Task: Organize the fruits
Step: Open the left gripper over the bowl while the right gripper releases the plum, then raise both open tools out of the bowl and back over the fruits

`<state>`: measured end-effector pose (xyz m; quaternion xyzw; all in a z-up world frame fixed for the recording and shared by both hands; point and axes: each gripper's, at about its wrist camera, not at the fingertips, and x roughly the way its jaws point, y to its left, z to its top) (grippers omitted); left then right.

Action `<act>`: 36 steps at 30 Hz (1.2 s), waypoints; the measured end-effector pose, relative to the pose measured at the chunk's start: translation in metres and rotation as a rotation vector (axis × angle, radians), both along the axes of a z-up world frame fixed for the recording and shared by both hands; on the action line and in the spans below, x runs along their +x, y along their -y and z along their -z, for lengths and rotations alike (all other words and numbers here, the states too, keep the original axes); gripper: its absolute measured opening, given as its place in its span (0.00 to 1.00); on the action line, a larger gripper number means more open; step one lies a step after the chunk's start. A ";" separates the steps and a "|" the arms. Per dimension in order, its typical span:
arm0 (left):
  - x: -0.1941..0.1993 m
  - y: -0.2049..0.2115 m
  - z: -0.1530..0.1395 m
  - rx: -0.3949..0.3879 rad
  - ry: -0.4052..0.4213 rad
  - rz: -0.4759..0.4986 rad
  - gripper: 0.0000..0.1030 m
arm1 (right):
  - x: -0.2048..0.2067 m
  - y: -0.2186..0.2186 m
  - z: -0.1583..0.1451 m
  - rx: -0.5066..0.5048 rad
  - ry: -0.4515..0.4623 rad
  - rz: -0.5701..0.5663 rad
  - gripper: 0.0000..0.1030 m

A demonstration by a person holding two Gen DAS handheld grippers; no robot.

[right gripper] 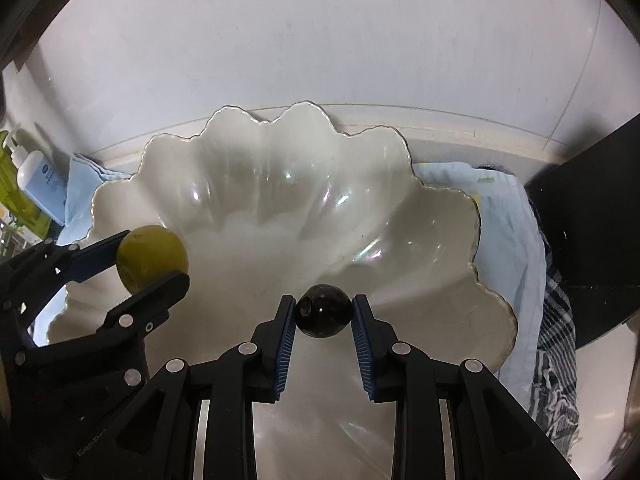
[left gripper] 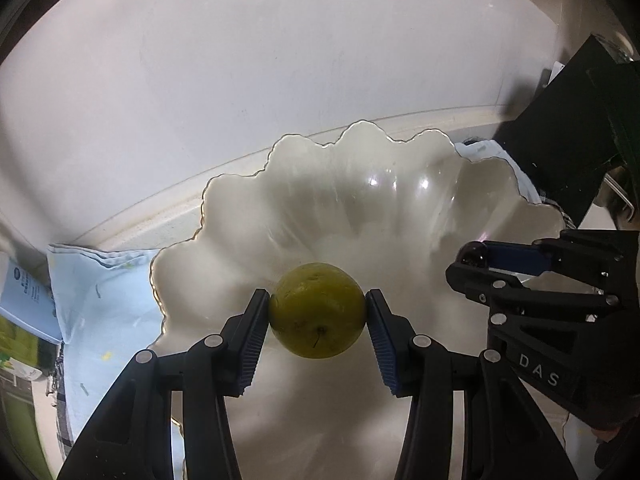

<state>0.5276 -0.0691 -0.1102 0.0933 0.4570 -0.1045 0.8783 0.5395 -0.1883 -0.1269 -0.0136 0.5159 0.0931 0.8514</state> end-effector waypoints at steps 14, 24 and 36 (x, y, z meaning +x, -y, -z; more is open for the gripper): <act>0.001 -0.001 -0.015 0.044 0.028 -0.036 0.71 | -0.010 0.007 -0.015 -0.007 0.026 0.011 0.43; -0.030 -0.015 -0.052 0.038 0.124 -0.091 0.85 | -0.044 0.012 -0.052 -0.012 0.135 0.005 0.57; -0.094 -0.021 -0.098 0.028 0.273 -0.091 0.93 | -0.100 0.011 -0.093 -0.015 0.260 0.012 0.59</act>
